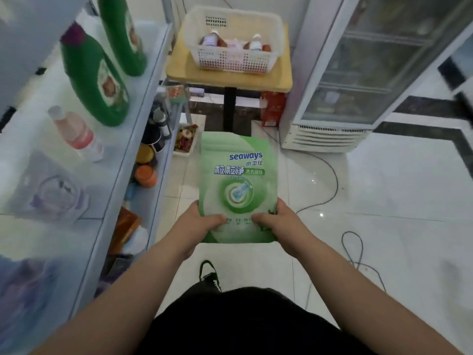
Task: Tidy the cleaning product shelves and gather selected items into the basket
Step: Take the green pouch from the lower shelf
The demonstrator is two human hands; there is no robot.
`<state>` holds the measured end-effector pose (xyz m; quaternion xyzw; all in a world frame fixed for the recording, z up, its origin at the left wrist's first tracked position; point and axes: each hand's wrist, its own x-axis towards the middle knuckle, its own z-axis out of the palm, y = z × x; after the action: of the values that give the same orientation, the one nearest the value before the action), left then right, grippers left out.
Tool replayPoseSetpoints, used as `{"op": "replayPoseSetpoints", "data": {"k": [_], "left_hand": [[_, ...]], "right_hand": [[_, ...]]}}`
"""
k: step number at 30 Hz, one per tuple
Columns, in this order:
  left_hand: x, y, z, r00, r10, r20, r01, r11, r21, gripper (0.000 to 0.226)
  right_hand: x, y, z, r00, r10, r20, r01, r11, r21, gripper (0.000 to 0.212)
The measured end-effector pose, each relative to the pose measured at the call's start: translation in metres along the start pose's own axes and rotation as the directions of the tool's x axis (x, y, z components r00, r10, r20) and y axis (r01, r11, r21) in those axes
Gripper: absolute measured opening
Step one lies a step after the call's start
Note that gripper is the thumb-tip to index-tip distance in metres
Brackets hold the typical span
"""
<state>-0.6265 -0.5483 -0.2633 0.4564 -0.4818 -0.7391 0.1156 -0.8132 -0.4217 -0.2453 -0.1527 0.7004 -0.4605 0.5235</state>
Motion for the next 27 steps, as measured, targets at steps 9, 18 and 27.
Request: {"op": "replayPoseSetpoints", "data": {"k": [9, 18, 27], "left_hand": [[0.105, 0.092, -0.003, 0.999, 0.003, 0.052, -0.003, 1.000, -0.005, 0.061], [0.223, 0.169, 0.016, 0.998, -0.064, 0.004, 0.064, 0.996, 0.055, 0.045], [0.336, 0.260, 0.045, 0.995, 0.011, -0.101, -0.004, 0.998, 0.069, 0.037]], "right_hand": [[0.090, -0.074, -0.001, 0.986, -0.038, -0.165, 0.053, 0.995, 0.088, 0.050], [0.209, -0.147, -0.041, 0.989, -0.032, -0.145, 0.048, 0.993, 0.111, 0.051], [0.337, -0.258, -0.092, 0.994, -0.108, -0.023, 0.109, 0.990, 0.092, 0.052]]}}
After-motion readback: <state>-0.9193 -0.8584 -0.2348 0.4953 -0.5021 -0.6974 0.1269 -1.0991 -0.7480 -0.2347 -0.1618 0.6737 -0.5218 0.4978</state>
